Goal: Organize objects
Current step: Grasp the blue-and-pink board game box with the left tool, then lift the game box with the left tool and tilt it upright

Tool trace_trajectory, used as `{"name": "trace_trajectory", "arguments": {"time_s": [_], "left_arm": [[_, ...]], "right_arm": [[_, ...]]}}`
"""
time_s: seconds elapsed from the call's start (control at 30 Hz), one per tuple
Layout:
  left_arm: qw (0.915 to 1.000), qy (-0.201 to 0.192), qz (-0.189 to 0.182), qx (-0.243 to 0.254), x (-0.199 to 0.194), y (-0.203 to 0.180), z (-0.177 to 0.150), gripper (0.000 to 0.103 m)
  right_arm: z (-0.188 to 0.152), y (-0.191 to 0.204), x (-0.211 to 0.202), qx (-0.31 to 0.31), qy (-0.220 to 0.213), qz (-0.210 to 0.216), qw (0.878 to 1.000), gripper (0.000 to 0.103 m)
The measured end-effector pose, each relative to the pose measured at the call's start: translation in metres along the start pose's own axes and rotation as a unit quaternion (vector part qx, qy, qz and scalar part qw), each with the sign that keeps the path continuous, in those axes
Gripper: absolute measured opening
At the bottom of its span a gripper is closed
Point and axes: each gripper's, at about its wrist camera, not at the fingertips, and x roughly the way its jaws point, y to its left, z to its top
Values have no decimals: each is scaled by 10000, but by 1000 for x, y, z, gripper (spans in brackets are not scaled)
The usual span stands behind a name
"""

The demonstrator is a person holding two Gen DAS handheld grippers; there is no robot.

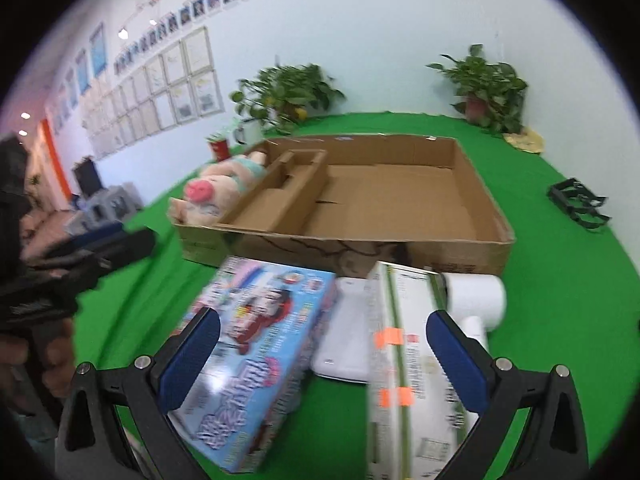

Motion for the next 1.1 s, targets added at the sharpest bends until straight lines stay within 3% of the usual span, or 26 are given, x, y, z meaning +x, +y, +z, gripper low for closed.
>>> {"name": "trace_trajectory", "arguments": {"time_s": [0.13,0.27,0.33,0.5,0.67,0.93,1.1], "left_arm": [[9988,310,-317,-227,9,11,-11,103],[9958,725,-318,-449,24,22,-26,102],[9927,896,-504,-625,32,29,-33,102],[9810,1263,-1165,-900,53,32,-50,100],[9604,1762,-1746,-1269,75,33,-68,85],[9553,1963,-1832,-1240,74,32,-80,78],[9530,2088,-1837,-1205,58,31,-89,78]], "right_arm": [[-12,16,-9,-147,-135,840,9963,103],[-35,27,-2,-234,275,1233,9917,103],[-46,26,3,-121,525,1354,9893,103],[-51,21,9,197,757,1497,9856,103],[-51,23,14,249,856,1543,9840,103],[-49,32,27,136,1078,1311,9854,100],[-59,35,23,131,1229,1421,9821,100]]}}
